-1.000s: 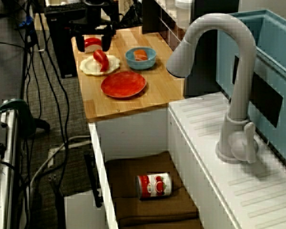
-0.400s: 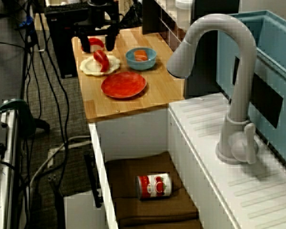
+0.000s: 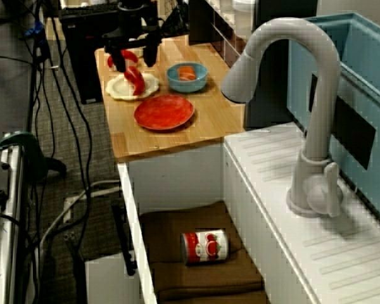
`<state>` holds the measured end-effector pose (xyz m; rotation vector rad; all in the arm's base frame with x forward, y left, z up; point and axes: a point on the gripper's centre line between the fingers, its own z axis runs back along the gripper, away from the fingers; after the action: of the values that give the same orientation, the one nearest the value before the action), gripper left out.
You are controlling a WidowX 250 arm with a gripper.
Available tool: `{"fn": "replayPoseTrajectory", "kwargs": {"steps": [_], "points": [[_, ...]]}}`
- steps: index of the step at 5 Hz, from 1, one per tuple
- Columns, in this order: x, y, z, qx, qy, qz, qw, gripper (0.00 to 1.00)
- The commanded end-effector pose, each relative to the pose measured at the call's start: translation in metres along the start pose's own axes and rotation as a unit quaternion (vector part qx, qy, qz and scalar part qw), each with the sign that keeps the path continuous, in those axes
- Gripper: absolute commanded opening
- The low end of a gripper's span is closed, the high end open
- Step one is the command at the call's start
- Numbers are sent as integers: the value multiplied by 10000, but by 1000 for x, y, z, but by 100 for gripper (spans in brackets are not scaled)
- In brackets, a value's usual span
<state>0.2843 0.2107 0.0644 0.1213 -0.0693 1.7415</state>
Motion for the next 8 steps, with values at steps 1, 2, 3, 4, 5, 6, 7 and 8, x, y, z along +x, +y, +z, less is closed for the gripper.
{"fn": "replayPoseTrajectory", "kwargs": {"steps": [1,2,3,4,5,6,7,8], "points": [[1,3,2,-49,-128,204,9997,100],[2,3,-1,-32,-139,254,9996,100],[1,6,-9,-23,-203,277,9994,100],[0,6,-12,1,-253,292,9993,100],[0,8,-13,0,-278,279,9992,100],[0,9,-16,66,-283,180,9994,71],[2,8,-16,117,-286,208,9993,0],[6,7,-9,94,-199,181,9996,0]]}}
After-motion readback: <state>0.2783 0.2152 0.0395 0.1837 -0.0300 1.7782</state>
